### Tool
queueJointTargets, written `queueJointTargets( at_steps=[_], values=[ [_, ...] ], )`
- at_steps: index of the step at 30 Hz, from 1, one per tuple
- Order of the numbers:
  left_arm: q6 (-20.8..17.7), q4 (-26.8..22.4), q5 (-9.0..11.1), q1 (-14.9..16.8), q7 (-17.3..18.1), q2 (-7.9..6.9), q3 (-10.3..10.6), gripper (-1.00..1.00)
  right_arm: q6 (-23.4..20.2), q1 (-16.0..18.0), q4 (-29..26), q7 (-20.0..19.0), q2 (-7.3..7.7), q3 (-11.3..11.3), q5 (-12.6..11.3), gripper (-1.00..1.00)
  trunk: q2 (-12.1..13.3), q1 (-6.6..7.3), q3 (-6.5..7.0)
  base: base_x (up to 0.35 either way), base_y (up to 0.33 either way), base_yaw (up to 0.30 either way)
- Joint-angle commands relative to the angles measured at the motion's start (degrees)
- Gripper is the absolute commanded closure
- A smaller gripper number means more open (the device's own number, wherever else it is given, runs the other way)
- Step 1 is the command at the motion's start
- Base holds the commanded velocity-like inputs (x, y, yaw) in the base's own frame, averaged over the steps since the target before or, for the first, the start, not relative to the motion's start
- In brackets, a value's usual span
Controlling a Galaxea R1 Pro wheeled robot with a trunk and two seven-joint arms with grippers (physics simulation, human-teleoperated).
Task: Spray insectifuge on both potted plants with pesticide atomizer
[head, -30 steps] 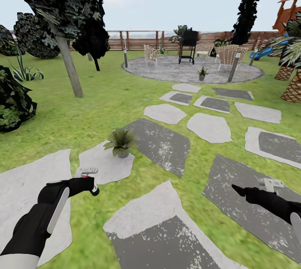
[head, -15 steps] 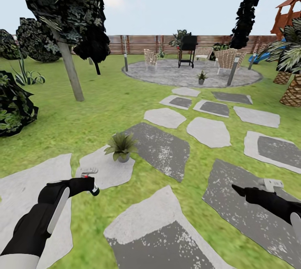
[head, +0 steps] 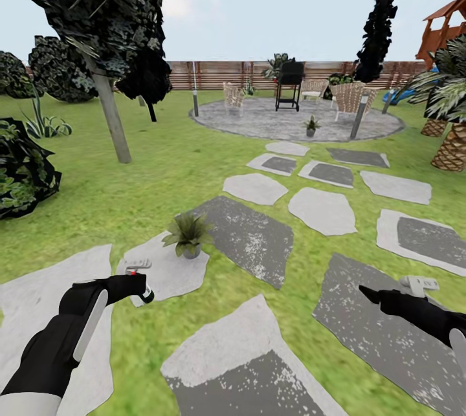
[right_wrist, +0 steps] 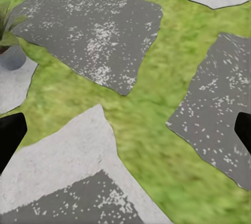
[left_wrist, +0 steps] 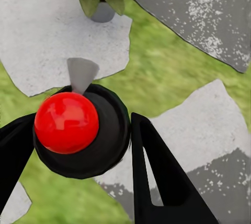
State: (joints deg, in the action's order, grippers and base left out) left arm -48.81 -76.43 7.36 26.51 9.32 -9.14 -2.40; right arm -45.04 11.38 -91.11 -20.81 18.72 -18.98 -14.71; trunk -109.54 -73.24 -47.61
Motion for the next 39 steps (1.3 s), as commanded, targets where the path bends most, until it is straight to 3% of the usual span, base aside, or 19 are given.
queueJointTargets(
  at_steps=[1, 39],
  values=[
    [-0.32, -0.04, 0.37, 0.03, -0.01, 0.00, -0.07, 1.00, -0.31, 0.04, -0.04, -0.28, 0.00, -0.09, 0.05, -1.00, 0.39, 0.23, 0.22, 0.000, 0.000, 0.000],
    [-0.32, -0.02, 0.37, 0.03, -0.01, 0.09, -0.01, 1.00, -0.43, 0.04, -0.04, -0.34, 0.08, -0.18, 0.06, -1.00, 15.63, 8.58, 7.37, 0.000, 0.000, 0.000]
  ],
)
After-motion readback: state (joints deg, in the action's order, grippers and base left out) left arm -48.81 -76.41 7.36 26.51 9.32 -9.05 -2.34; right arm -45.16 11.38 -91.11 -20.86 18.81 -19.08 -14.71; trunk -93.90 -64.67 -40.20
